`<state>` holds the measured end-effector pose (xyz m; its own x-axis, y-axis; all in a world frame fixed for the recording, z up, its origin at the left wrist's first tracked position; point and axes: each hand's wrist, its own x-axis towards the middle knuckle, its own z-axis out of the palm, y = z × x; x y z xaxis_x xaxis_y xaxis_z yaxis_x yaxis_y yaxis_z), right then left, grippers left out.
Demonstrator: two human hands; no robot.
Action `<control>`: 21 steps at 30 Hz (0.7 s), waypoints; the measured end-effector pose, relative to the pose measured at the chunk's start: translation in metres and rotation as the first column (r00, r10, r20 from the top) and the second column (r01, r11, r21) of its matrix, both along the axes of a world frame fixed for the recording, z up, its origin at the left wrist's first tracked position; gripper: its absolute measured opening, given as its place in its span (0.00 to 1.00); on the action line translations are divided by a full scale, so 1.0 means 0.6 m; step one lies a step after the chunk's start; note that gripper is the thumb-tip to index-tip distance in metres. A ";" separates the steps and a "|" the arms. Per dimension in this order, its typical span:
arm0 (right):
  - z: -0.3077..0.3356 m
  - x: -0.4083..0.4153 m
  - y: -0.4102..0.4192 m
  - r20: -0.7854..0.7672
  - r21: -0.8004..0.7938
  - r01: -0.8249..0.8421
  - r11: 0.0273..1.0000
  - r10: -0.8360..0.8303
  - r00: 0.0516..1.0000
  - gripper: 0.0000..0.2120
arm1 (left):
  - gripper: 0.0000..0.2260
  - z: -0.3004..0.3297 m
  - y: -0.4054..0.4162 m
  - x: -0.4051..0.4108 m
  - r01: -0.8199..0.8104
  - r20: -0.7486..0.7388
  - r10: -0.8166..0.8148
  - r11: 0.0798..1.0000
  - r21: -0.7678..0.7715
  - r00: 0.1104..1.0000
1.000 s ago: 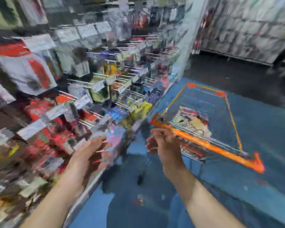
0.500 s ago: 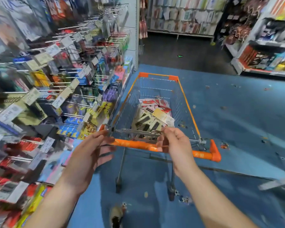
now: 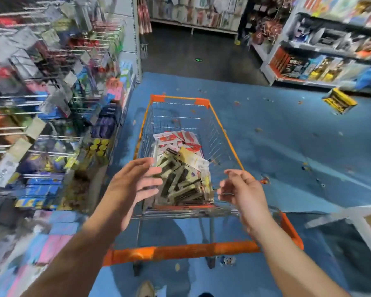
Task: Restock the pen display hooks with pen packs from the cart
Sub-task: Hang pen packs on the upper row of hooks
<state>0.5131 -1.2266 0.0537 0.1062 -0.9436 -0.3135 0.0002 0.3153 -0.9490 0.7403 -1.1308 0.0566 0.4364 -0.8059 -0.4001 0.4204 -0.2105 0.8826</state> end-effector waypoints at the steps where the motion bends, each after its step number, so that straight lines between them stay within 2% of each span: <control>1: -0.004 0.004 -0.012 -0.016 0.005 0.002 1.000 -0.002 1.000 0.07 | 0.09 -0.005 -0.018 0.008 0.017 0.001 -0.017 1.000 0.017 1.000; 5: -0.034 0.014 -0.072 -0.082 0.057 -0.002 0.998 0.006 0.997 0.06 | 0.09 -0.034 -0.094 0.034 0.090 -0.042 -0.087 0.992 0.091 0.995; 7: -0.060 0.012 -0.106 -0.097 0.087 -0.030 0.996 0.038 0.995 0.04 | 0.08 -0.053 -0.130 0.035 0.080 -0.028 -0.077 0.989 0.121 0.997; 10: -0.111 0.013 -0.168 -0.134 0.145 -0.115 0.983 0.134 0.982 0.08 | 0.08 -0.086 -0.184 0.031 0.055 0.027 -0.061 0.980 0.190 0.998; 16: -0.243 0.053 -0.287 -0.098 0.435 -0.069 0.898 0.124 0.988 0.06 | 0.09 -0.170 -0.290 0.034 0.008 0.021 -0.017 0.933 0.360 1.000; 21: -0.359 0.070 -0.334 -0.182 0.589 -0.007 0.808 0.142 0.973 0.06 | 0.08 -0.266 -0.353 0.033 -0.030 -0.010 0.040 0.866 0.500 0.999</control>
